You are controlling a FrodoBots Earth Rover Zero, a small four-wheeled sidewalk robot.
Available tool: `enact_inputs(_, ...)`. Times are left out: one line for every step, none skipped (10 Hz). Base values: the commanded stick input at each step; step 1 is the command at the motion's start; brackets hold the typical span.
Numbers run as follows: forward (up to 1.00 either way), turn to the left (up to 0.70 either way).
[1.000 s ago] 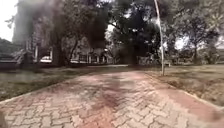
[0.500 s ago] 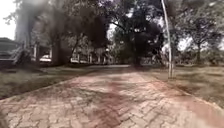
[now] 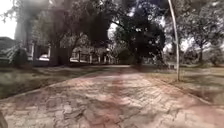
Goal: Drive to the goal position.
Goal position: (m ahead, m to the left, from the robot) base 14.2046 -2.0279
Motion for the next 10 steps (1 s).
enact_inputs(0.85, 0.0)
enact_inputs(0.85, 0.0)
enact_inputs(0.85, 0.0)
enact_inputs(0.85, 0.0)
enact_inputs(0.85, 0.0)
enact_inputs(0.85, 0.0)
enact_inputs(0.85, 0.0)
enact_inputs(0.85, 0.0)
enact_inputs(0.85, 0.0)
enact_inputs(0.85, 0.0)
